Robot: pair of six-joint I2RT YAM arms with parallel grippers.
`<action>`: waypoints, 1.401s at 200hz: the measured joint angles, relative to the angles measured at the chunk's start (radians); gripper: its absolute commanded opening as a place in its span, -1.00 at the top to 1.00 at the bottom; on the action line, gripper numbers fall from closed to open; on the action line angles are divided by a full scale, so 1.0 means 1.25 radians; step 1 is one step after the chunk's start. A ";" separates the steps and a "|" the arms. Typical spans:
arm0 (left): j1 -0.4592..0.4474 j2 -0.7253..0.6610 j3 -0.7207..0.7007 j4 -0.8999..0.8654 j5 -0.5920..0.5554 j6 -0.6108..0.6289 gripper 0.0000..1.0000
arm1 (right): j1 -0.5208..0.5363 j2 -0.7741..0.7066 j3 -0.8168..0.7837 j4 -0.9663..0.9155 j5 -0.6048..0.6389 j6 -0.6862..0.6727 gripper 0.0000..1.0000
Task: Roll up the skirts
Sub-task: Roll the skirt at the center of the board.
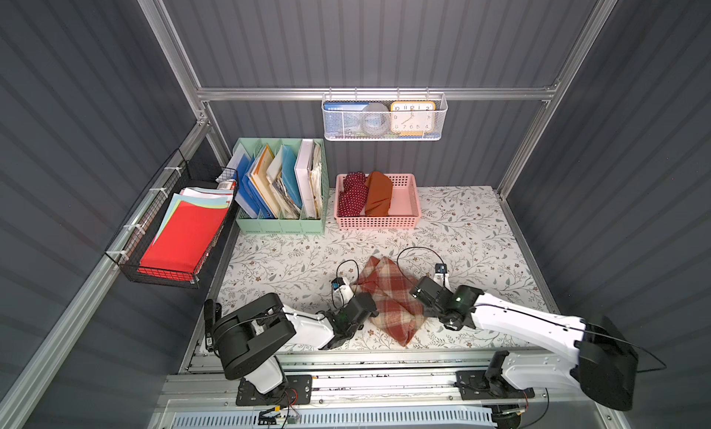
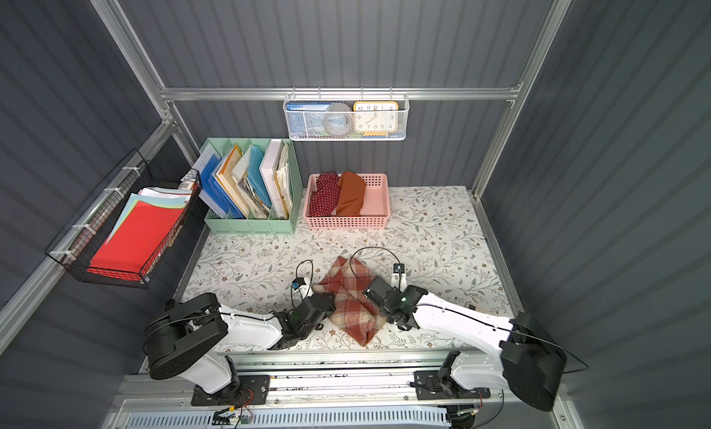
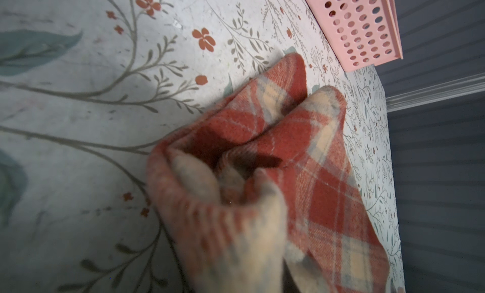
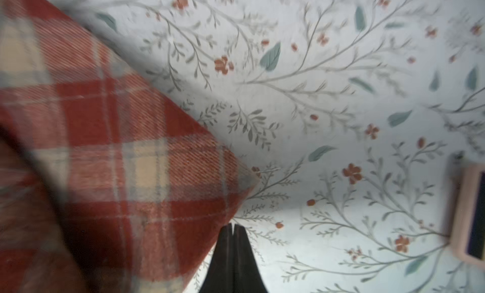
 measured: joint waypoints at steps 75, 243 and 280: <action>-0.006 0.072 -0.038 0.148 -0.101 -0.175 1.00 | -0.168 0.320 0.206 0.113 -0.181 -0.111 1.00; -0.002 0.050 0.072 -0.072 -0.123 -0.141 1.00 | 0.150 -0.139 0.192 -0.092 -0.061 -0.271 -0.36; 0.038 0.040 0.056 -0.052 -0.074 -0.097 1.00 | 0.425 -0.049 0.222 -0.288 0.082 -0.195 -0.57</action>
